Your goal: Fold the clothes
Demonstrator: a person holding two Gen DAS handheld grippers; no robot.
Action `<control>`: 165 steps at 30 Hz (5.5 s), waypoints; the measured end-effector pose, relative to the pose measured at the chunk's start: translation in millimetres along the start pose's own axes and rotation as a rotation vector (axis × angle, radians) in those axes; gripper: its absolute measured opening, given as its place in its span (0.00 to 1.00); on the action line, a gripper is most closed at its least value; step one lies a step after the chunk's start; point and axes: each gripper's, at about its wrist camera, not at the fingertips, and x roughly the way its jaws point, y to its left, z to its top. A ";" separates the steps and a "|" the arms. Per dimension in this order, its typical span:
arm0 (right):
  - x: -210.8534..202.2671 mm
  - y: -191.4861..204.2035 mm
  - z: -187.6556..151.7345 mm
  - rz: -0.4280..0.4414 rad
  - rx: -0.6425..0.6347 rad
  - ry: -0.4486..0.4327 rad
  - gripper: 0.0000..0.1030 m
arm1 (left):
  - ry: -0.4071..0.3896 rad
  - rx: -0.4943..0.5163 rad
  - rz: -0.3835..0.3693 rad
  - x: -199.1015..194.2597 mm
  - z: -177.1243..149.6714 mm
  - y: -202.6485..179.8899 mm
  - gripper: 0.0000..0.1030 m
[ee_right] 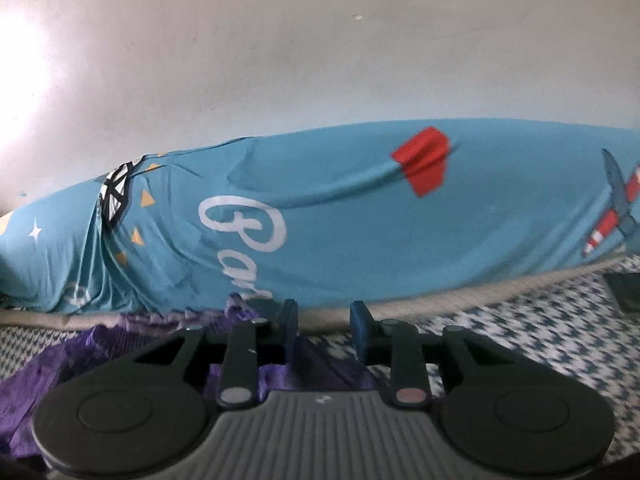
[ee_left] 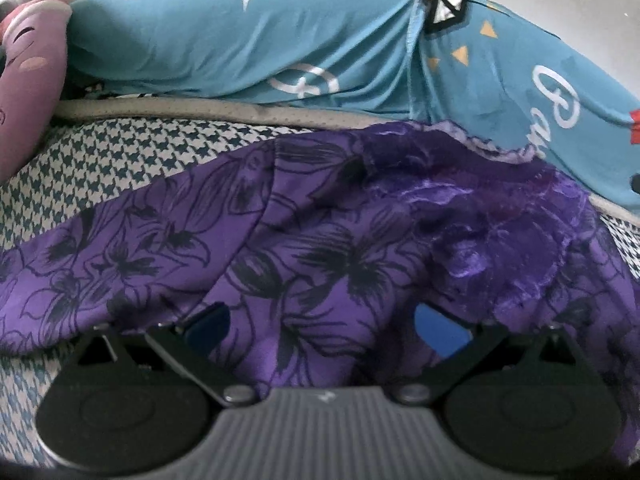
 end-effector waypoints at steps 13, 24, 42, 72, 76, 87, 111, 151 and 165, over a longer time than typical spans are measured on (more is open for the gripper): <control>-52.4 -87.7 -54.3 -0.112 0.103 0.098 0.48 | 0.010 -0.038 -0.080 -28.8 -32.8 1.7 1.00; -29.9 -96.5 -83.9 -0.108 -0.006 0.170 0.58 | 0.052 -0.037 -0.089 -15.9 -37.9 -9.7 1.00; -44.8 -118.8 -56.0 -0.438 0.113 -0.010 0.02 | -0.012 -0.194 0.008 -25.0 -2.6 47.6 1.00; -126.8 -38.0 -116.2 0.216 0.207 0.316 0.52 | -0.082 -0.002 -0.009 -65.7 -45.1 38.4 1.00; -121.7 -28.3 -125.5 0.242 0.172 0.336 0.58 | -0.064 -0.010 0.001 -73.4 -63.2 43.6 1.00; -109.5 13.3 -145.6 0.225 -0.011 0.378 0.30 | -0.035 -0.084 0.056 -79.4 -90.5 68.3 1.00; -185.8 -18.6 -133.8 -0.101 0.126 0.222 0.29 | -0.019 -0.123 0.130 -98.1 -129.8 113.2 1.00; -277.2 -48.3 -204.9 -0.200 0.266 0.275 0.07 | -0.052 -0.087 0.054 -121.9 -158.2 104.2 1.00; -293.8 -17.8 -195.5 -0.175 0.175 0.138 0.13 | -0.073 -0.152 0.061 -137.5 -150.1 127.8 1.00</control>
